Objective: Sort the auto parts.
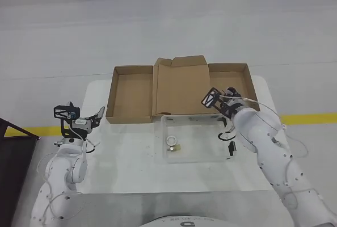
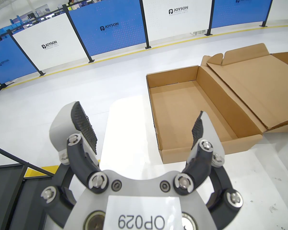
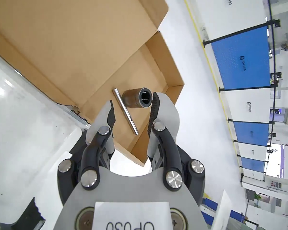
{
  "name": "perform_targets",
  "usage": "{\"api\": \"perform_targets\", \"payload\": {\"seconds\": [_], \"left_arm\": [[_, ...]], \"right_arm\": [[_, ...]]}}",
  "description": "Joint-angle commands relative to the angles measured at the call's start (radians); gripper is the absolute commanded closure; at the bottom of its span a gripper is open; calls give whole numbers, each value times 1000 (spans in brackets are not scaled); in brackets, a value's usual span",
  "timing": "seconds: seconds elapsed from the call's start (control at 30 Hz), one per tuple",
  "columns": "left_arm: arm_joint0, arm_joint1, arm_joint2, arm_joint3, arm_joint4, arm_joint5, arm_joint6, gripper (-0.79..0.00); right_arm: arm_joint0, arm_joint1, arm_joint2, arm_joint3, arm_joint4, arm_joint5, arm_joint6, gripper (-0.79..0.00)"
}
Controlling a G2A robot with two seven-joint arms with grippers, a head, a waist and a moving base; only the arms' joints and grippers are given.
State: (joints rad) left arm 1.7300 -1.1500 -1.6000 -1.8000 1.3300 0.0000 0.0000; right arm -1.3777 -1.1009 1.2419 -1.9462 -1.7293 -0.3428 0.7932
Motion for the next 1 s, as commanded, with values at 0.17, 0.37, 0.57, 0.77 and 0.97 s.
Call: {"api": "perform_targets", "payload": {"seconds": [0.17, 0.37, 0.57, 0.77, 0.97], "left_arm": [[0, 0, 0, 0, 0, 0, 0, -785], [0, 0, 0, 0, 0, 0, 0, -785], [0, 0, 0, 0, 0, 0, 0, -785], [0, 0, 0, 0, 0, 0, 0, -785], [0, 0, 0, 0, 0, 0, 0, -785]], "right_arm": [[-256, 30, 205, -156, 131, -113, -451, -603], [-424, 50, 368, -179, 164, -265, -792, -622], [-539, 58, 467, -187, 113, -272, -973, -785], [-539, 58, 467, -187, 113, -272, -973, -785], [-539, 58, 467, -187, 113, -272, -973, -785]]}}
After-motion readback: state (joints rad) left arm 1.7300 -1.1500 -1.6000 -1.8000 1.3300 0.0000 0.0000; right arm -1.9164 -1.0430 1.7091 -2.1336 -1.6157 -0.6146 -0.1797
